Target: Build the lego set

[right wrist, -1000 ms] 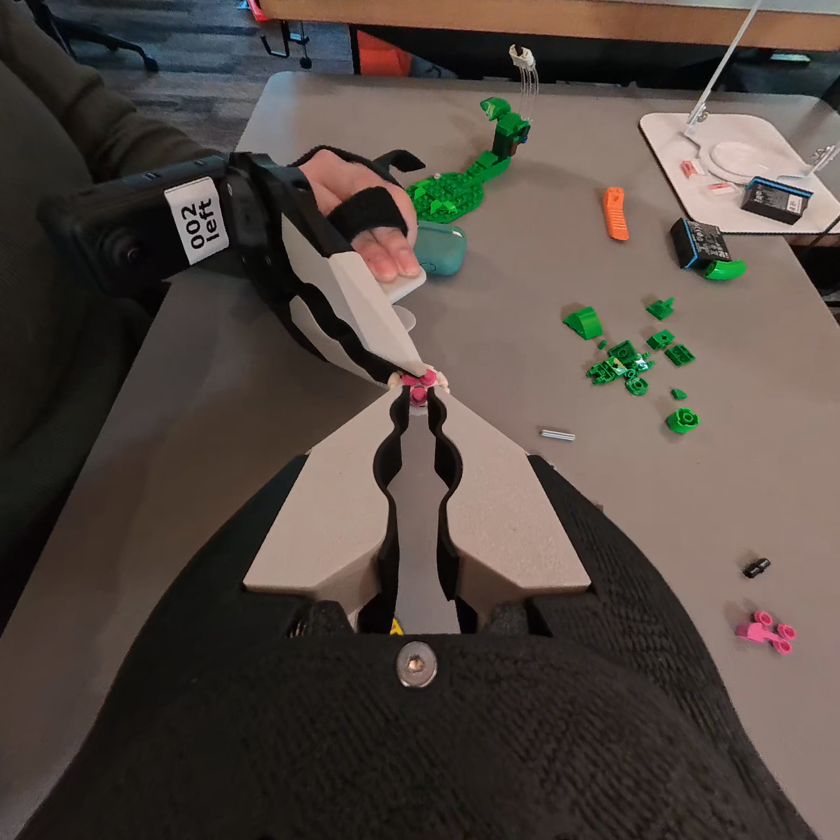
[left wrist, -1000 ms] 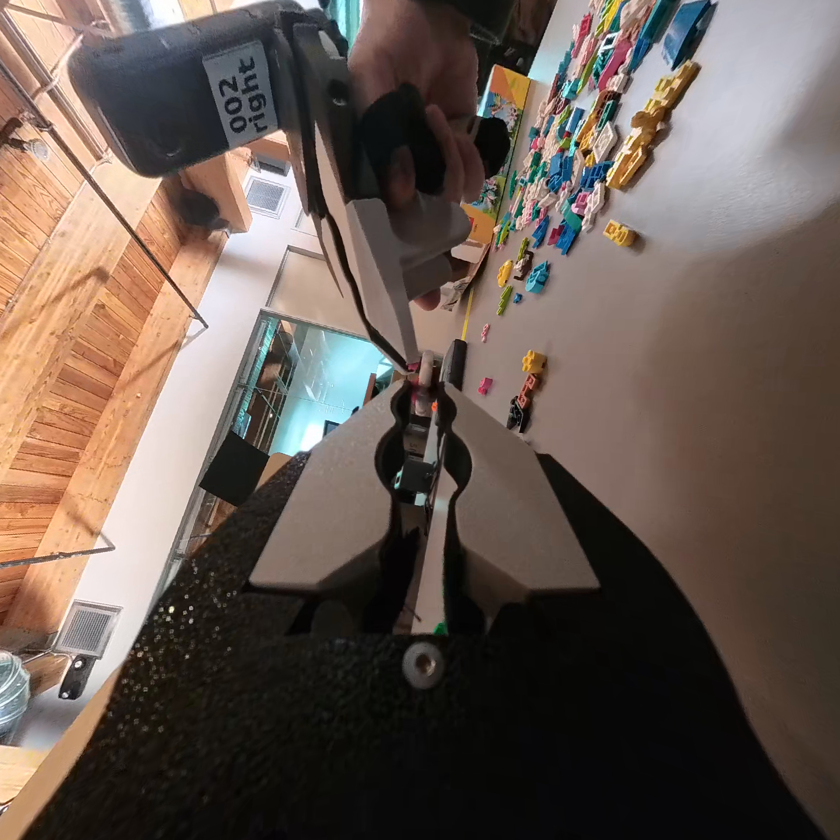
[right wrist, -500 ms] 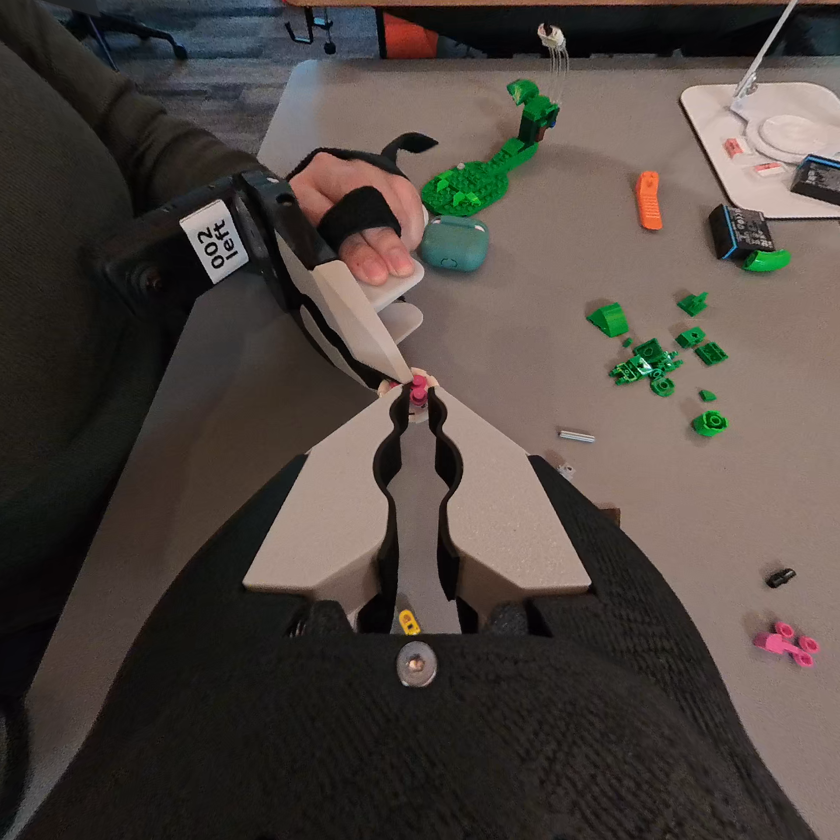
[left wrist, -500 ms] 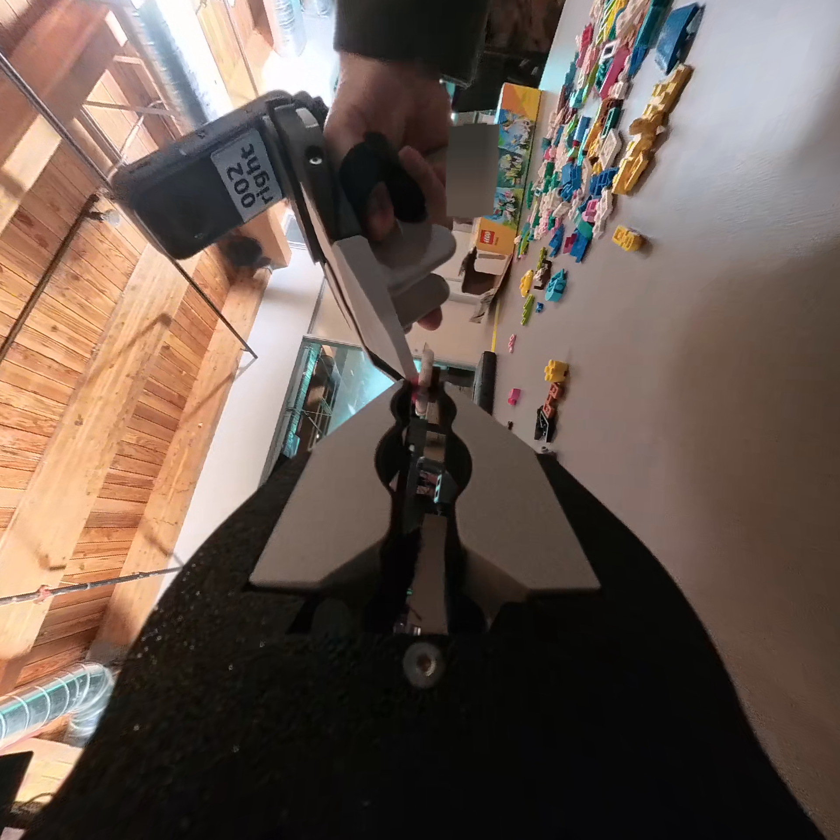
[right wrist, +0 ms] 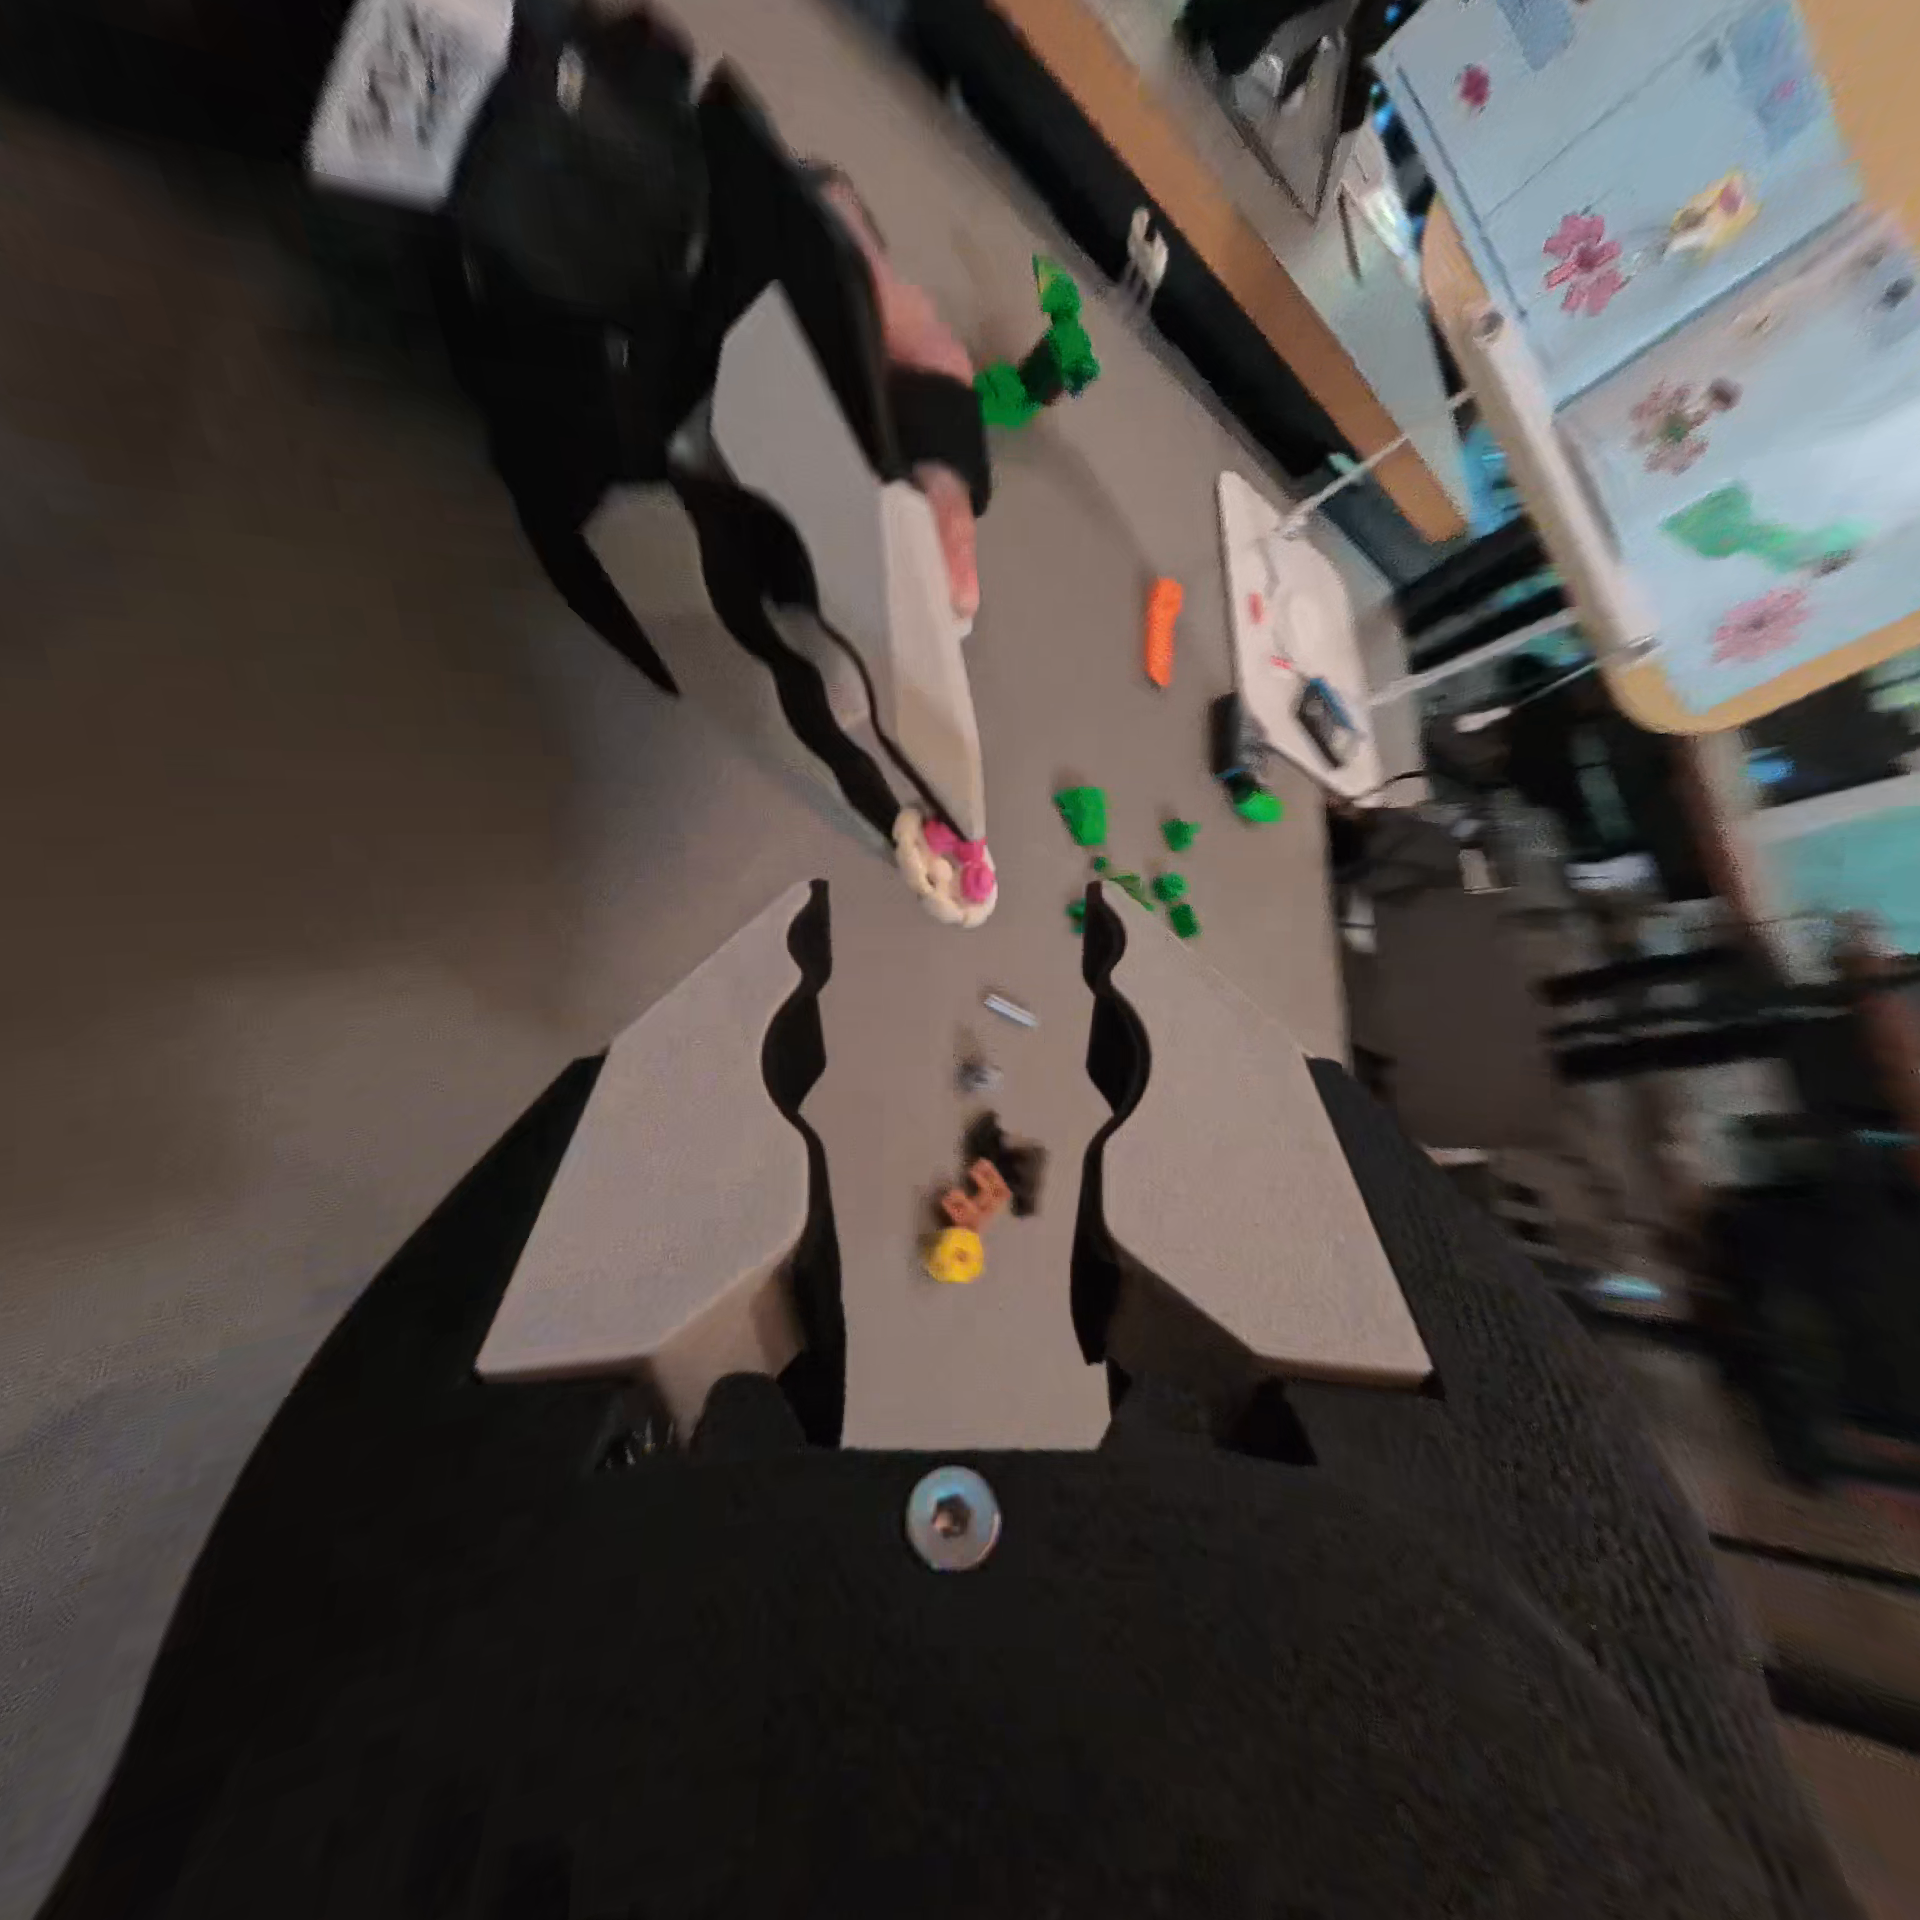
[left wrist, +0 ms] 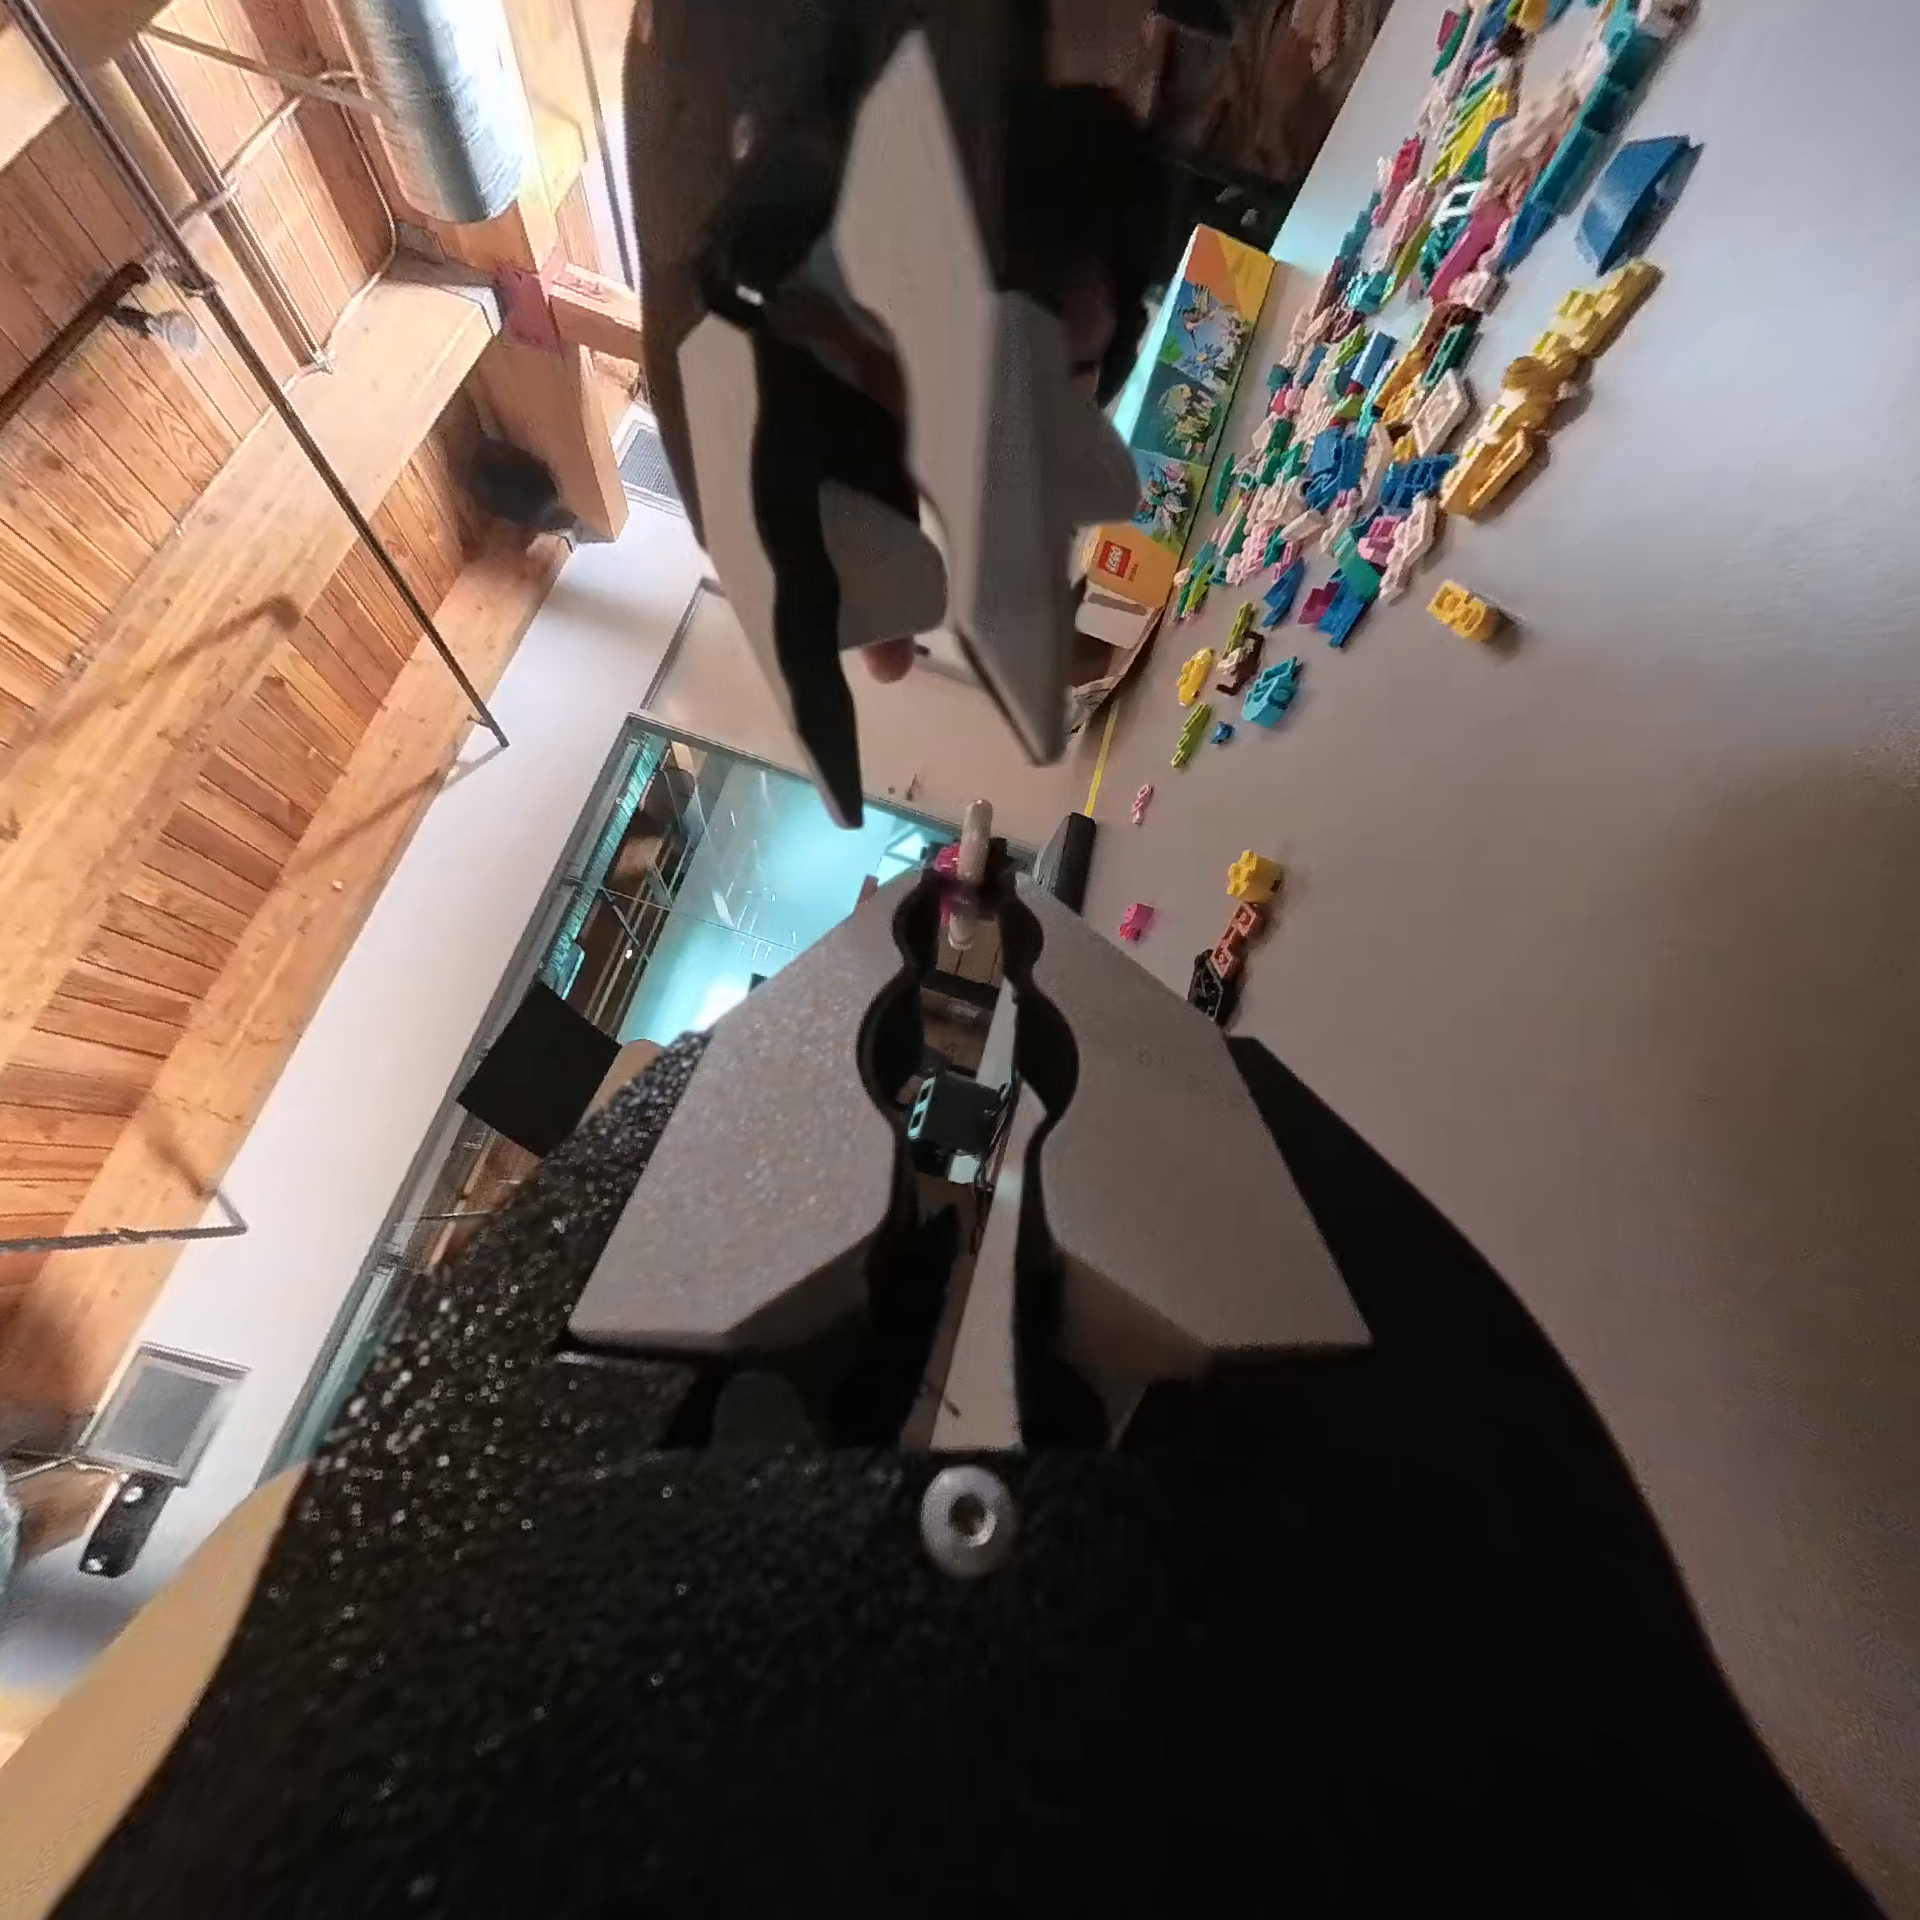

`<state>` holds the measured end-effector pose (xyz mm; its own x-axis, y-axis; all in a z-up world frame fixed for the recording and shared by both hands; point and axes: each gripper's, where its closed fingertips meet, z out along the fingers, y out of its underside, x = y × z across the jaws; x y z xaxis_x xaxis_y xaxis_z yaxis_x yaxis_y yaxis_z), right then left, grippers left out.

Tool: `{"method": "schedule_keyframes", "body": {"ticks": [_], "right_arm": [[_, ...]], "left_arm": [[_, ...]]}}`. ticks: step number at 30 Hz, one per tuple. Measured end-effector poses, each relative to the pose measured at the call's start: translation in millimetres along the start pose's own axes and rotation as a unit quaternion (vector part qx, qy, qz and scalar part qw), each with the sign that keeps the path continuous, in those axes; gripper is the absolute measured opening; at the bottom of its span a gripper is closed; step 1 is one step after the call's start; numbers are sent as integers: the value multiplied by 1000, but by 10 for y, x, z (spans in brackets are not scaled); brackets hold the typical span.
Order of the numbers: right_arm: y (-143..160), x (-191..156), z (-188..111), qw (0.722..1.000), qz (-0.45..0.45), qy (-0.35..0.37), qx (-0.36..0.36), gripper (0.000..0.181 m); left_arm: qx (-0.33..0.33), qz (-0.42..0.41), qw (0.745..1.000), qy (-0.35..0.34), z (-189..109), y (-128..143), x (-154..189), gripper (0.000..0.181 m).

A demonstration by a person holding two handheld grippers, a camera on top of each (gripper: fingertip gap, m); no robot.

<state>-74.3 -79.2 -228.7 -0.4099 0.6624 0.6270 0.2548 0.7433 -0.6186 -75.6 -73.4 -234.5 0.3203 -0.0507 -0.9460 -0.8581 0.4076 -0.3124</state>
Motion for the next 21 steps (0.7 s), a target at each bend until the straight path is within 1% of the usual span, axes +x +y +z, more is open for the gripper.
{"method": "schedule_keyframes", "body": {"ticks": [2, 3, 6, 9, 13, 15, 21], "right_arm": [[33, -33, 43, 995, -85, 39, -32, 49], [35, -30, 60, 991, -113, 57, -42, 48], [-32, 26, 79, 982, -143, 113, -40, 39], [15, 55, 106, 975, -162, 139, -61, 31], [55, 27, 141, 971, -178, 142, -71, 22], [40, 12, 146, 970, -186, 142, -66, 15], [52, 5, 158, 966, -200, 143, -79, 13]], "left_arm": [[1, -9, 1000, 3, 1, -2, 2, 8], [2, -12, 1000, 3, 0, -9, 1, 8], [6, -19, 1000, 3, -2, -26, -3, 8], [5, -18, 1000, 3, -4, -29, -9, 8], [8, -19, 1000, 4, -8, -48, -5, 8], [7, -19, 1000, 4, -8, -48, -8, 8], [6, -27, 1000, 12, -16, -44, 4, 8]]}}
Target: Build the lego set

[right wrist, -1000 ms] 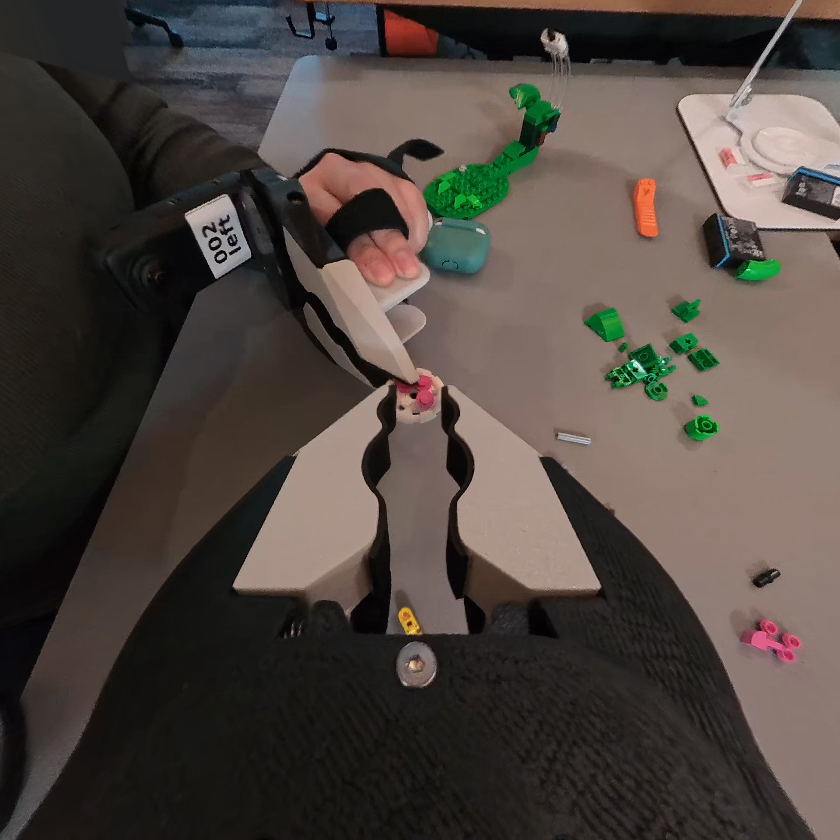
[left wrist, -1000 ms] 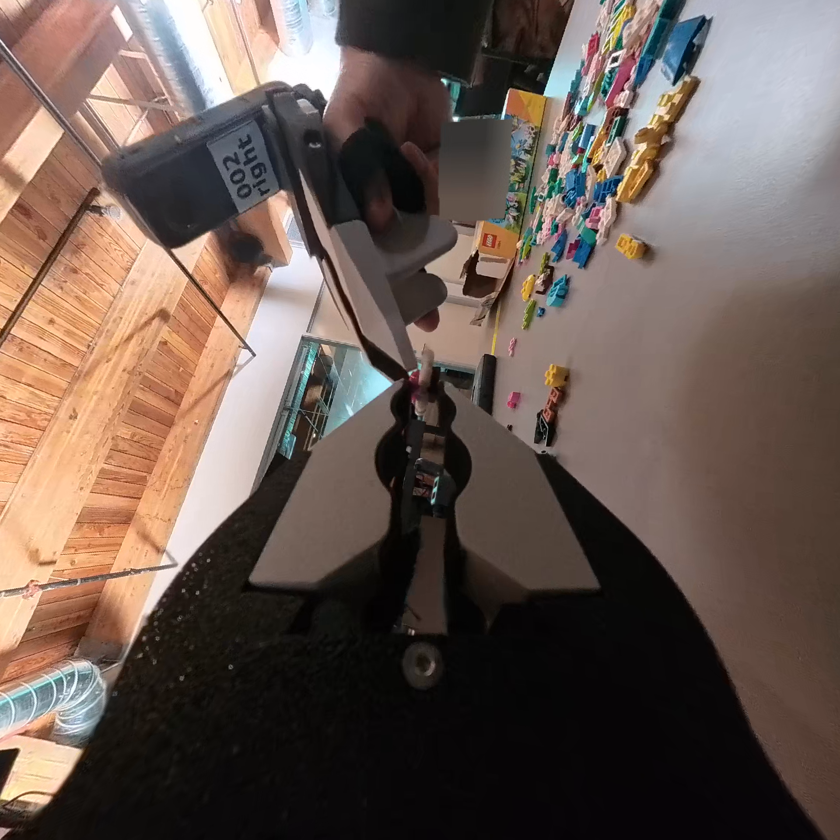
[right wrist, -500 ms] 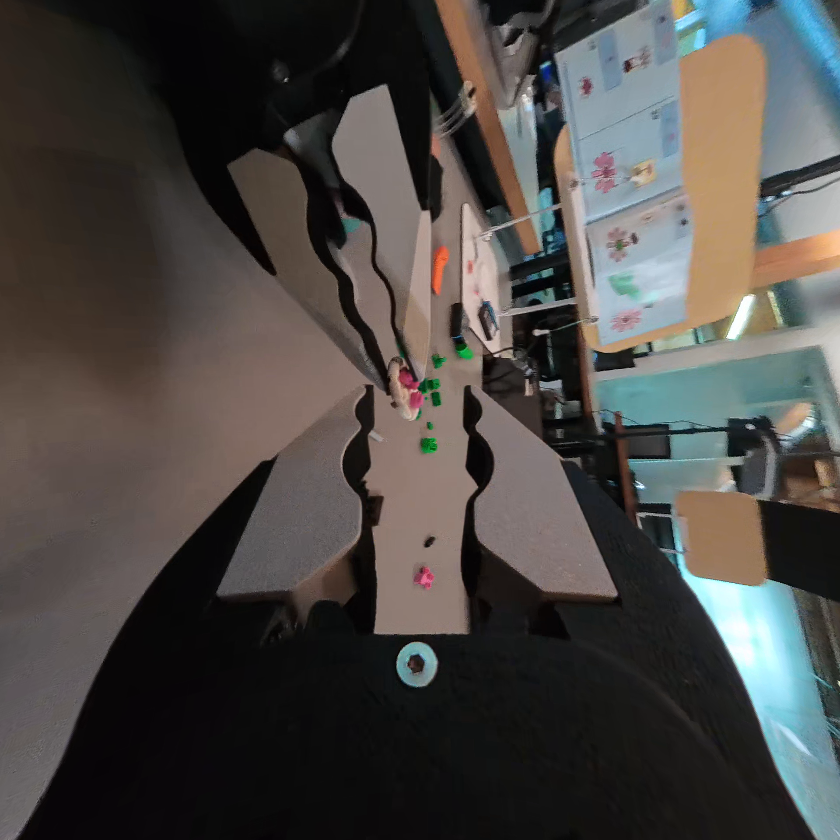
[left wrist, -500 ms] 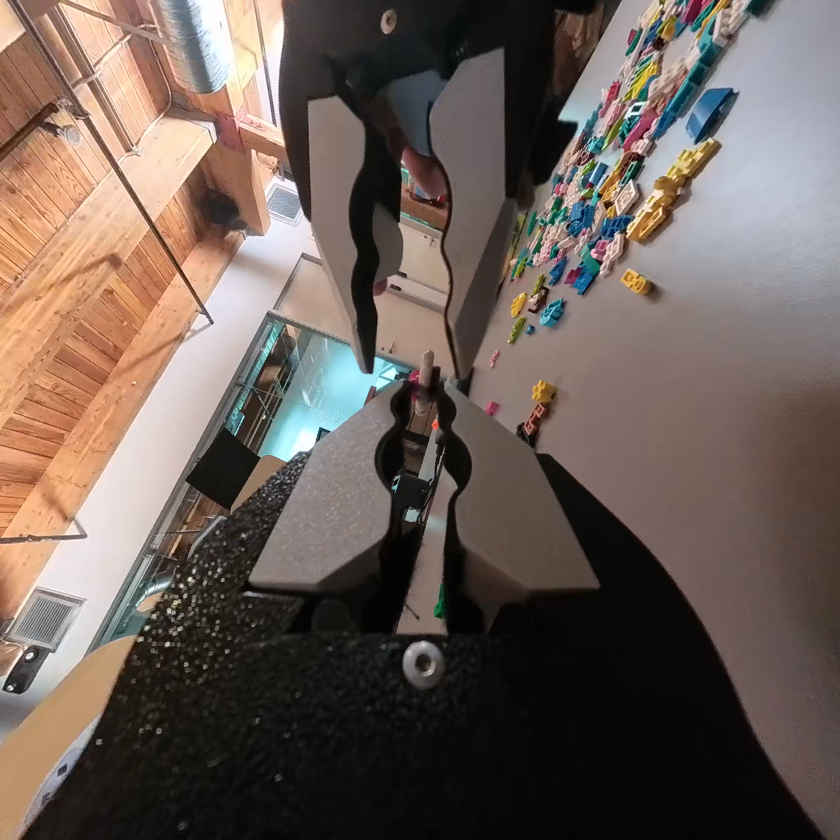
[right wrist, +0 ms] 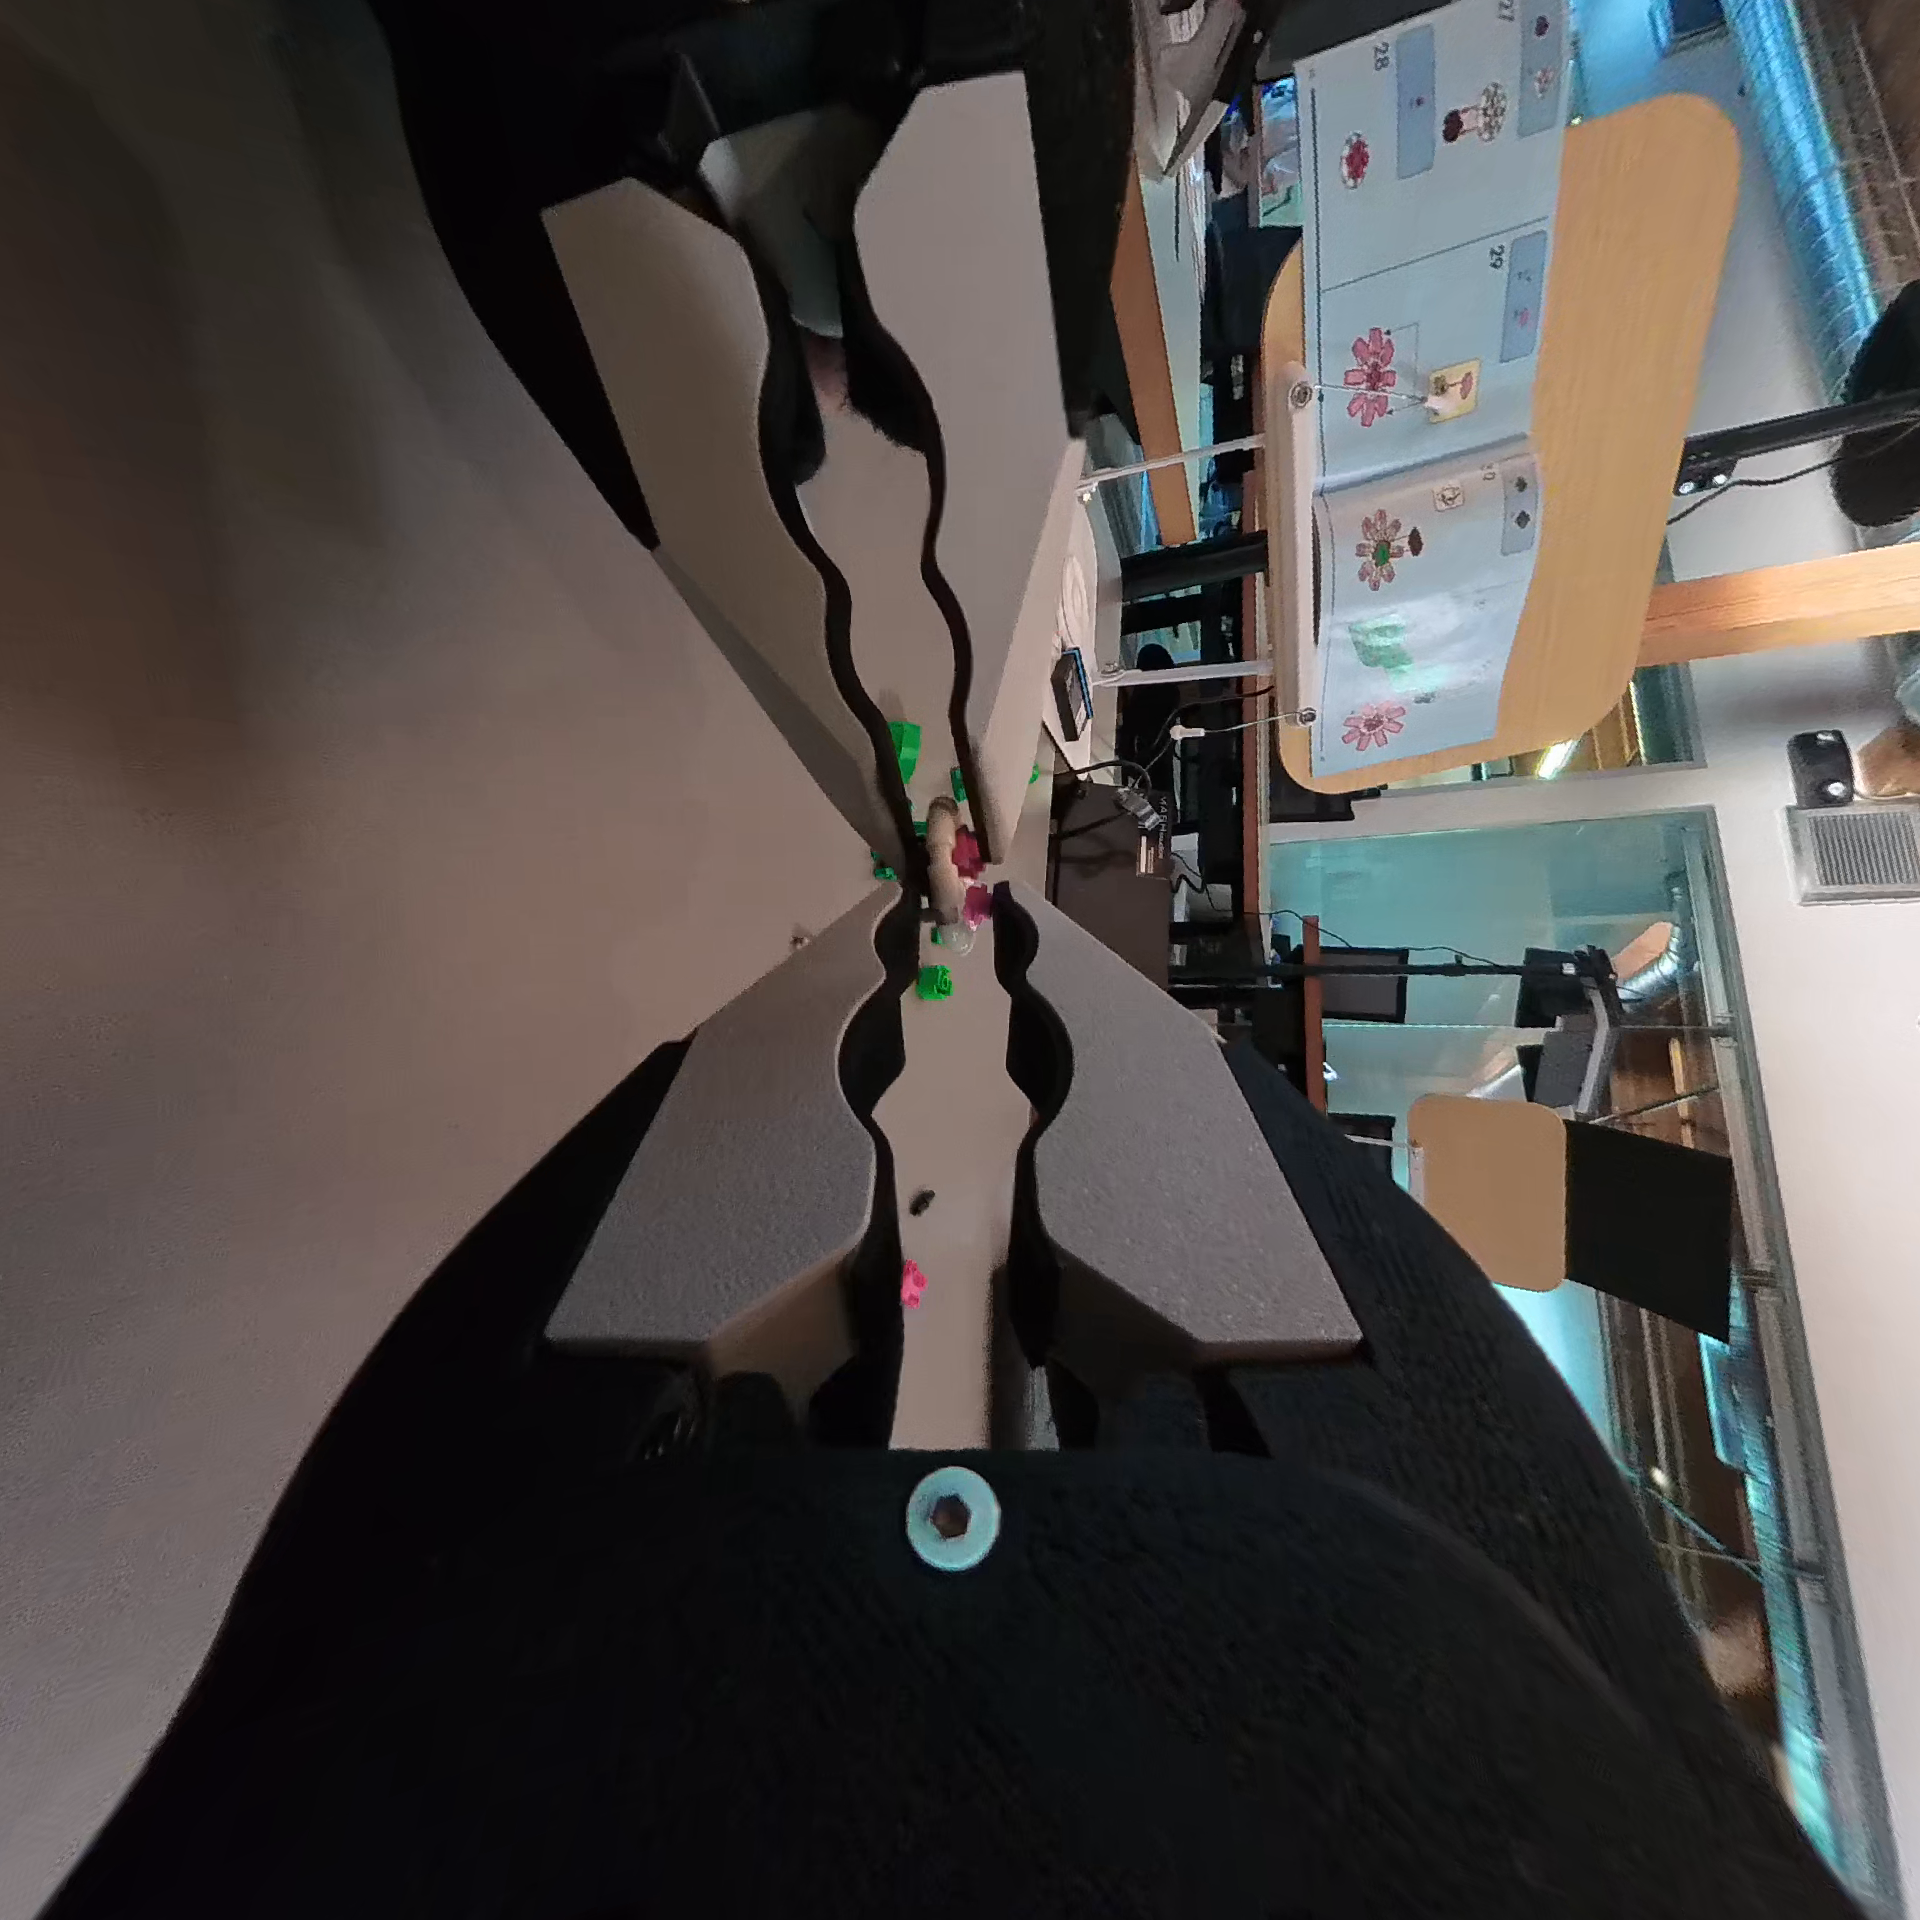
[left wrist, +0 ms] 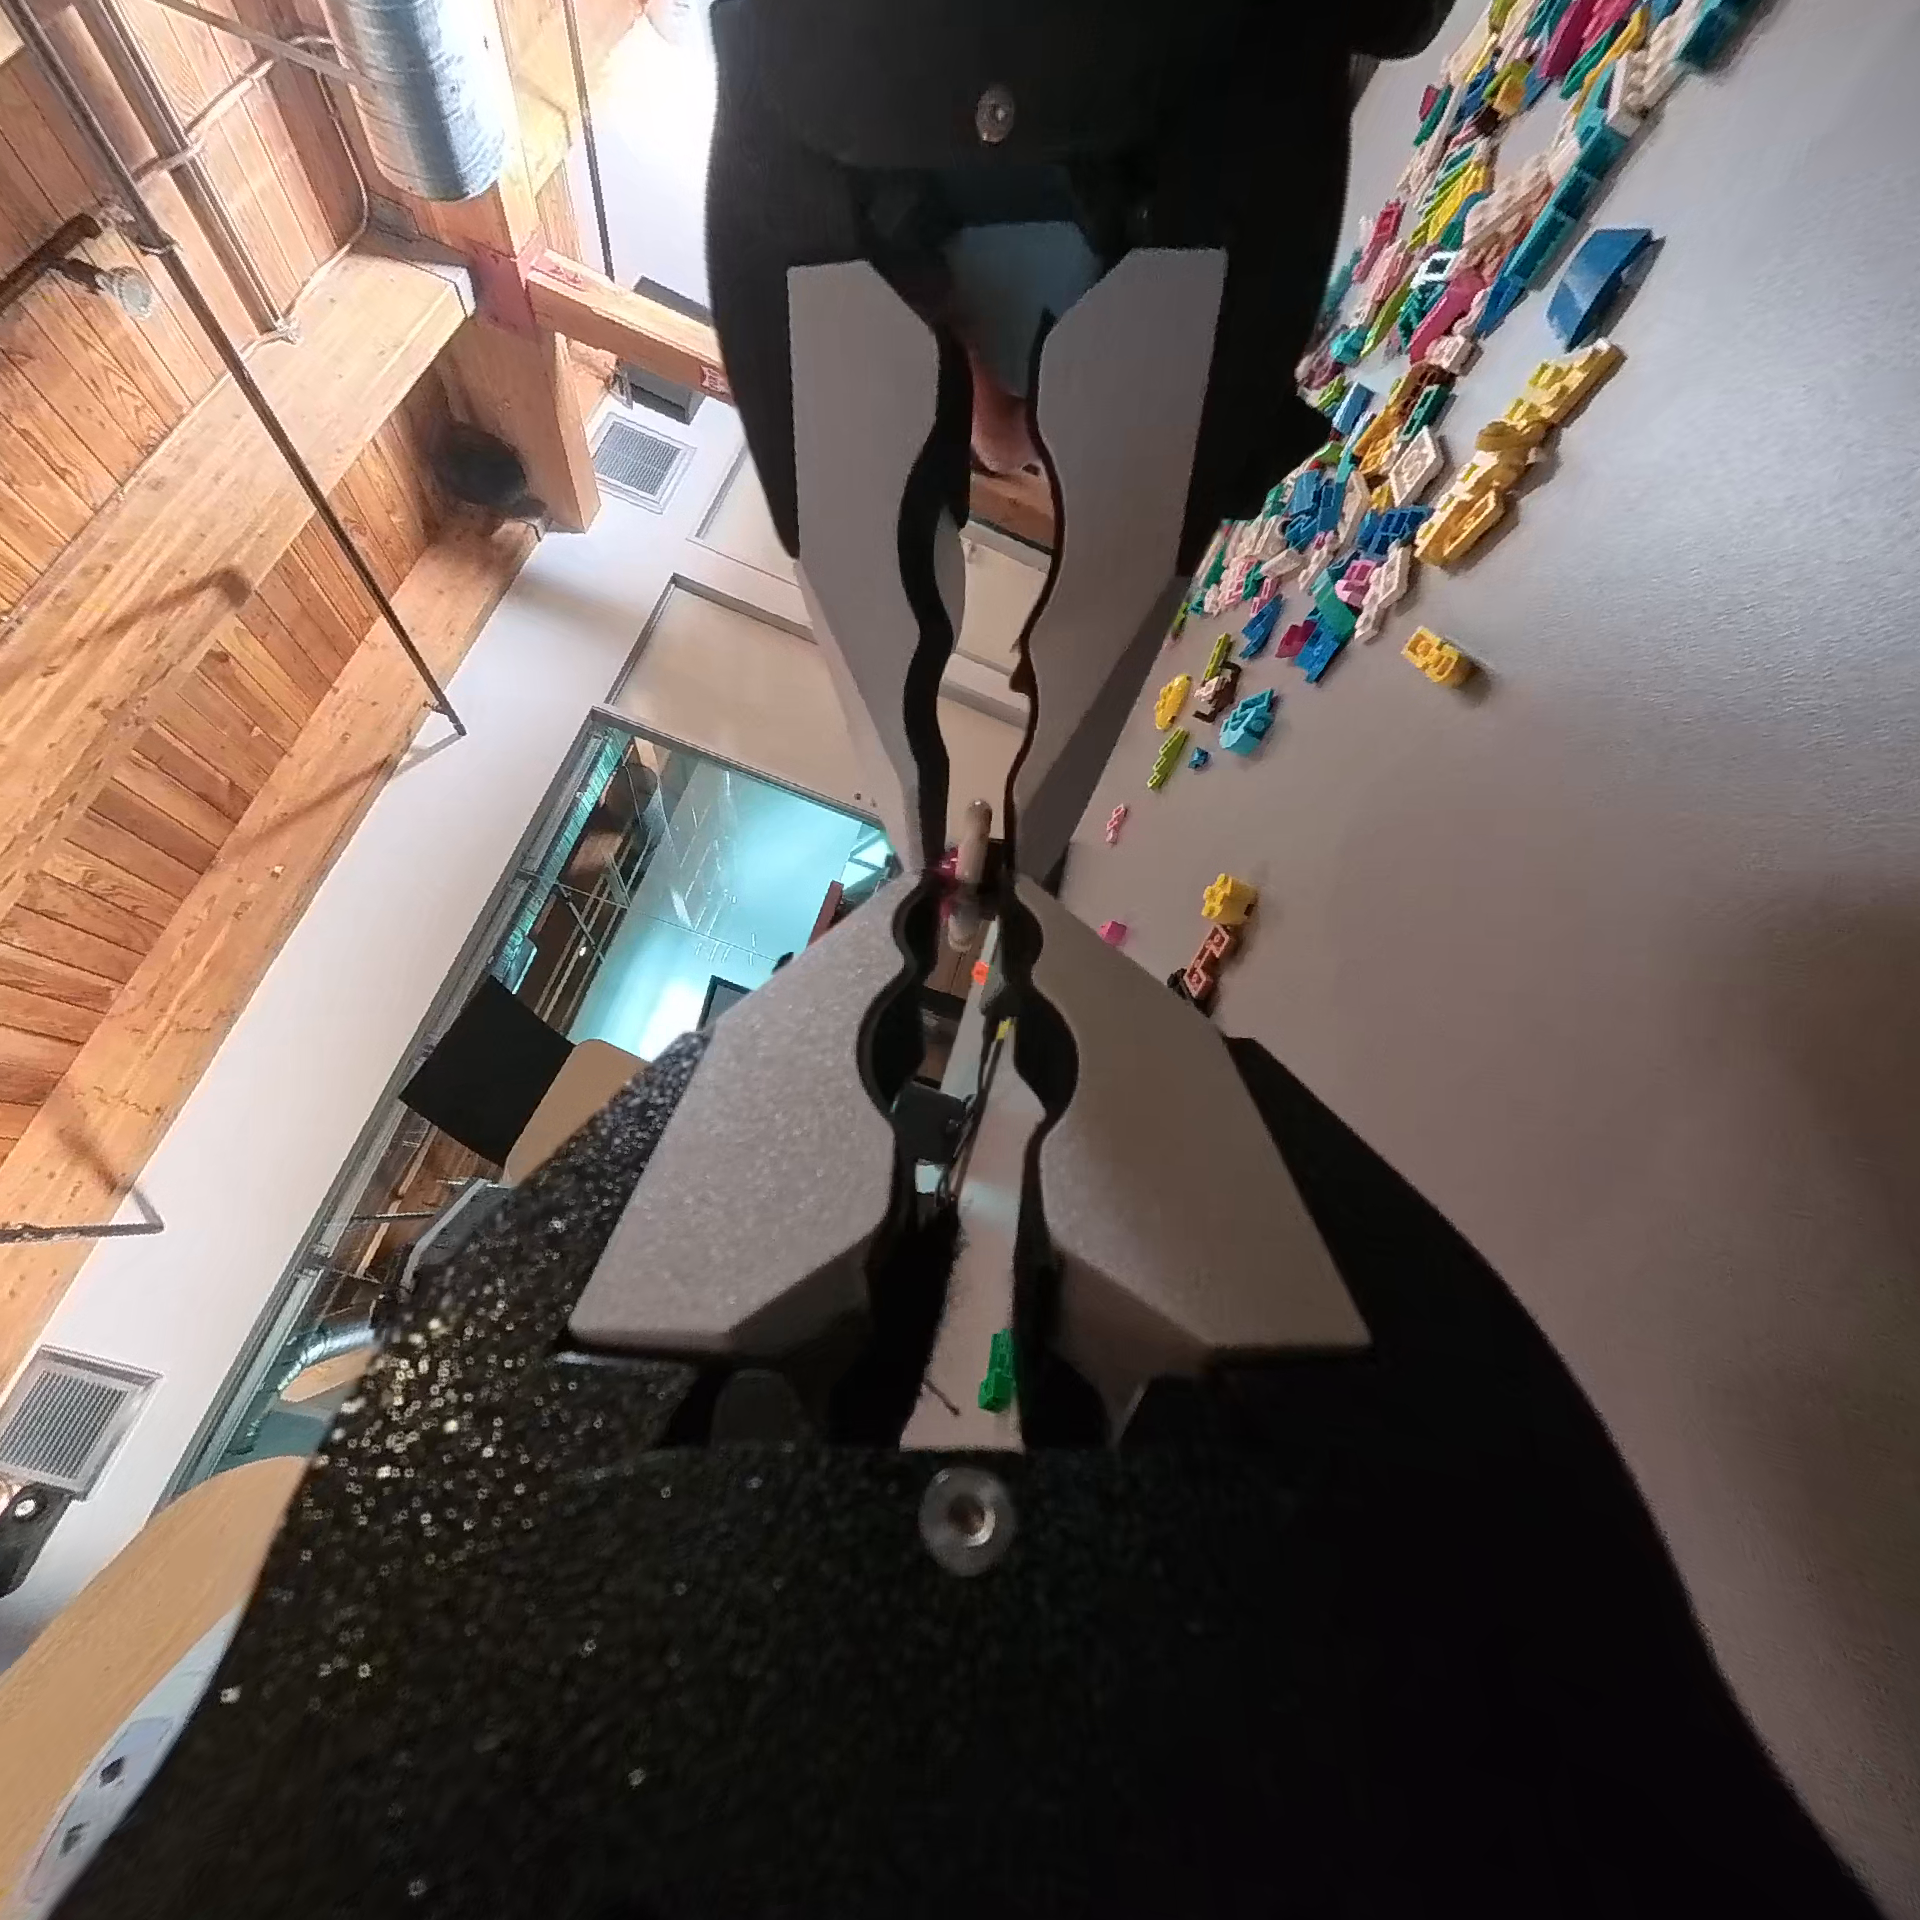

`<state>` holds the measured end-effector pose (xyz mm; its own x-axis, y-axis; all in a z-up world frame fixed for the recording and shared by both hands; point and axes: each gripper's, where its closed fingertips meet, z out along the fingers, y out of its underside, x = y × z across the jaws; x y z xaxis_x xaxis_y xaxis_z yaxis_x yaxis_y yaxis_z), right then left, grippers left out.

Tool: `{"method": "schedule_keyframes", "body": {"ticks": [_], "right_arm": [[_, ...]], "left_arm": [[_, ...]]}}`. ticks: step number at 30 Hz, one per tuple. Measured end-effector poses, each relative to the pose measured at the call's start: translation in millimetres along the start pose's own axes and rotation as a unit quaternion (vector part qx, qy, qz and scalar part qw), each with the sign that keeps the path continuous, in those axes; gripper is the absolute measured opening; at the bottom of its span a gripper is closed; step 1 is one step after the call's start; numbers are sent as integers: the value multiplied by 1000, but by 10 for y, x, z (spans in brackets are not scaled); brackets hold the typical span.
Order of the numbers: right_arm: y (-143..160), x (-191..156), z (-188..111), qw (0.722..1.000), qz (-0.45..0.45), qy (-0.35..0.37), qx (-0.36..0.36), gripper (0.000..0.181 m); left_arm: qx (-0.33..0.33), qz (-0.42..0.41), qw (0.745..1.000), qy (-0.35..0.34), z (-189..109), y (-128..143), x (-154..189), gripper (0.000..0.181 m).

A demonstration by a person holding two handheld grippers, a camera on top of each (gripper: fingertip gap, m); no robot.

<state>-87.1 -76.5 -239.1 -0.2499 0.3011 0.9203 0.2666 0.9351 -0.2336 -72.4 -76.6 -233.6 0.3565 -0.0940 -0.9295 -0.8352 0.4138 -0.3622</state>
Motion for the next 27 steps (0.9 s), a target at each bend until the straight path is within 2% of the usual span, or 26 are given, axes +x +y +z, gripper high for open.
{"method": "schedule_keyframes", "body": {"ticks": [6, 11, 17, 20, 23, 27], "right_arm": [[-1, 3, -2, 992, -120, 13, -33, 11], [2, -19, -12, 987, -151, 4, -50, 10], [30, -109, -46, 988, -141, -36, -58, 9], [32, -144, -70, 992, -96, -66, -54, 10], [19, -178, -105, 993, 30, -112, -30, 11], [-18, -90, -122, 989, 105, -100, -2, 11]], "left_arm": [[2, -21, 1000, 8, -3, -14, 4, 7], [5, -37, 999, 18, -8, -21, 17, 8], [10, -53, 998, 37, -1, -49, 90, 7], [19, -77, 995, 52, 2, -67, 129, 8], [40, -144, 985, 83, 1, -102, 158, 8], [71, -225, 968, 82, -8, -125, 63, 9]]}}
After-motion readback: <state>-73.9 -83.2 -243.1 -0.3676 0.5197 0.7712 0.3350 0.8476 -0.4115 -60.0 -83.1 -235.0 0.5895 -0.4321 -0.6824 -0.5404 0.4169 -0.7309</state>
